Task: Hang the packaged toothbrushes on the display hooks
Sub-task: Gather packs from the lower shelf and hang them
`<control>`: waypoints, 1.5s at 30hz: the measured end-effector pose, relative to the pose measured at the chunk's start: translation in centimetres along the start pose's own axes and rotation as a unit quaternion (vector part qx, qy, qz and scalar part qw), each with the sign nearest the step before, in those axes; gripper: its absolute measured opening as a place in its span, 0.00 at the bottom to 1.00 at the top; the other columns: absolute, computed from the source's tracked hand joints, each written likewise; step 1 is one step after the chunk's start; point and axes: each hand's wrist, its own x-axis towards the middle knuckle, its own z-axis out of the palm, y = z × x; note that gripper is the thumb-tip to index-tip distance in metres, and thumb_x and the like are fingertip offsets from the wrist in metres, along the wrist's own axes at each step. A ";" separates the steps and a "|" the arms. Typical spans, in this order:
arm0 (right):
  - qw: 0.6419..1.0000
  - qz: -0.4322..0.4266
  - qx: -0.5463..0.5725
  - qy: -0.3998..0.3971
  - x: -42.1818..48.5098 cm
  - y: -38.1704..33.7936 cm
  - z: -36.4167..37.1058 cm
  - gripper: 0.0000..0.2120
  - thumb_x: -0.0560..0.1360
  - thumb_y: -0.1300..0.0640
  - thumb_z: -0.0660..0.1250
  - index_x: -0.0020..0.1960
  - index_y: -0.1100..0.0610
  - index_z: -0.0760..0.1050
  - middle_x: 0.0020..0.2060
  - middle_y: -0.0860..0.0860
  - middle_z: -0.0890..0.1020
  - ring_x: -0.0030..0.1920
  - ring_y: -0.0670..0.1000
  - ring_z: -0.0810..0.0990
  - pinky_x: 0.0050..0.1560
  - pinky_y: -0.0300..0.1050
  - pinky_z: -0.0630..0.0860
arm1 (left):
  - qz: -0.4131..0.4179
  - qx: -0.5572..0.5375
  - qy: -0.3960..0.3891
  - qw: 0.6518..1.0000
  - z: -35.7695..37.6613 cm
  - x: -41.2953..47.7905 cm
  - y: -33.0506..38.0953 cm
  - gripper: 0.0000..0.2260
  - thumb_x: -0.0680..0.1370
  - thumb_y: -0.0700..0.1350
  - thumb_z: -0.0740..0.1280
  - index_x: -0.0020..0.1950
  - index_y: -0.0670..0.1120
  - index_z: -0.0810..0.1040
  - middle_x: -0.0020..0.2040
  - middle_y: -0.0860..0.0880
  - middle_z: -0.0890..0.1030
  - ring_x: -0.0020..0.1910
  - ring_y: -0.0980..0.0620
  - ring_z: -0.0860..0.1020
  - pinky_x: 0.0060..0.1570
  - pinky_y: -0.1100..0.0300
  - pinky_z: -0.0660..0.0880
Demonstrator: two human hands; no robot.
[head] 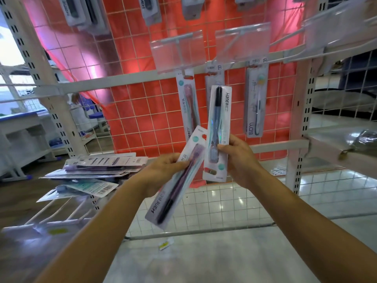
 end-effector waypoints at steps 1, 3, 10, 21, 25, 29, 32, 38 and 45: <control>1.000 0.004 -0.001 -0.008 -0.1 0.2 0.0 0.15 0.79 0.68 0.59 0.62 0.58 0.75 0.53 0.58 0.83 0.49 0.58 0.84 0.44 0.55 0.82 | 0.000 -0.029 0.019 0.999 0.0 0.1 -0.1 0.08 0.82 0.47 0.62 0.51 0.46 0.79 0.39 0.49 0.81 0.34 0.53 0.78 0.36 0.60 0.75; 1.000 0.012 -0.009 -0.026 -0.4 0.6 0.2 0.16 0.78 0.69 0.59 0.63 0.59 0.74 0.52 0.58 0.83 0.48 0.56 0.84 0.42 0.52 0.81 | 0.001 -0.096 0.058 0.994 -0.1 0.2 -0.4 0.09 0.82 0.46 0.62 0.53 0.44 0.79 0.41 0.47 0.83 0.35 0.51 0.81 0.36 0.58 0.78; 0.994 0.026 -0.033 -0.097 -1.8 1.7 2.0 0.16 0.76 0.73 0.60 0.56 0.57 0.76 0.50 0.57 0.83 0.49 0.57 0.83 0.44 0.50 0.82 | 0.024 -0.210 0.138 0.968 -0.4 -0.1 -0.8 0.10 0.83 0.45 0.60 0.52 0.41 0.79 0.45 0.43 0.85 0.39 0.48 0.83 0.39 0.55 0.80; 0.981 0.051 -0.114 -0.149 -1.0 3.4 4.6 0.20 0.73 0.73 0.65 0.60 0.54 0.74 0.53 0.57 0.83 0.55 0.57 0.82 0.59 0.60 0.77 | 0.030 -0.254 0.215 0.943 -1.8 0.2 -2.1 0.13 0.82 0.46 0.61 0.59 0.38 0.77 0.52 0.39 0.84 0.52 0.38 0.82 0.52 0.43 0.80; 0.981 0.045 -0.135 -0.133 0.0 3.1 6.3 0.14 0.76 0.68 0.65 0.59 0.55 0.76 0.51 0.55 0.84 0.53 0.56 0.83 0.58 0.59 0.78 | 0.036 -0.235 0.228 0.944 -3.1 0.2 -1.8 0.11 0.83 0.45 0.61 0.58 0.40 0.77 0.50 0.41 0.85 0.50 0.40 0.83 0.48 0.47 0.80; 0.983 0.030 -0.131 -0.127 1.0 0.9 8.7 0.11 0.78 0.64 0.63 0.58 0.55 0.77 0.51 0.54 0.85 0.52 0.54 0.84 0.54 0.53 0.80 | 0.020 -0.241 0.249 0.938 -5.1 -0.6 -0.1 0.09 0.83 0.44 0.61 0.56 0.42 0.78 0.49 0.42 0.85 0.50 0.42 0.83 0.51 0.46 0.80; 0.984 0.020 -0.133 -0.119 1.6 -1.7 11.0 0.11 0.79 0.63 0.63 0.59 0.57 0.76 0.50 0.53 0.85 0.51 0.52 0.84 0.52 0.47 0.81 | 0.006 -0.245 0.261 0.934 -7.1 -1.2 2.1 0.09 0.83 0.44 0.61 0.56 0.45 0.80 0.50 0.44 0.85 0.52 0.43 0.83 0.56 0.43 0.78; 0.988 0.032 -0.123 -0.093 1.7 -7.2 16.6 0.10 0.80 0.61 0.62 0.59 0.52 0.75 0.50 0.48 0.84 0.50 0.45 0.83 0.50 0.39 0.80 | -0.023 -0.239 0.282 0.929 -11.8 -3.4 7.7 0.08 0.82 0.44 0.61 0.53 0.48 0.80 0.48 0.44 0.85 0.49 0.42 0.84 0.52 0.42 0.80; 0.985 0.052 -0.157 -0.046 -0.6 -14.2 23.0 0.12 0.79 0.62 0.60 0.60 0.50 0.73 0.50 0.46 0.81 0.50 0.46 0.80 0.50 0.43 0.78 | -0.073 -0.252 0.318 0.911 -16.2 -7.6 15.0 0.09 0.82 0.42 0.61 0.51 0.49 0.81 0.49 0.45 0.85 0.50 0.43 0.83 0.54 0.44 0.79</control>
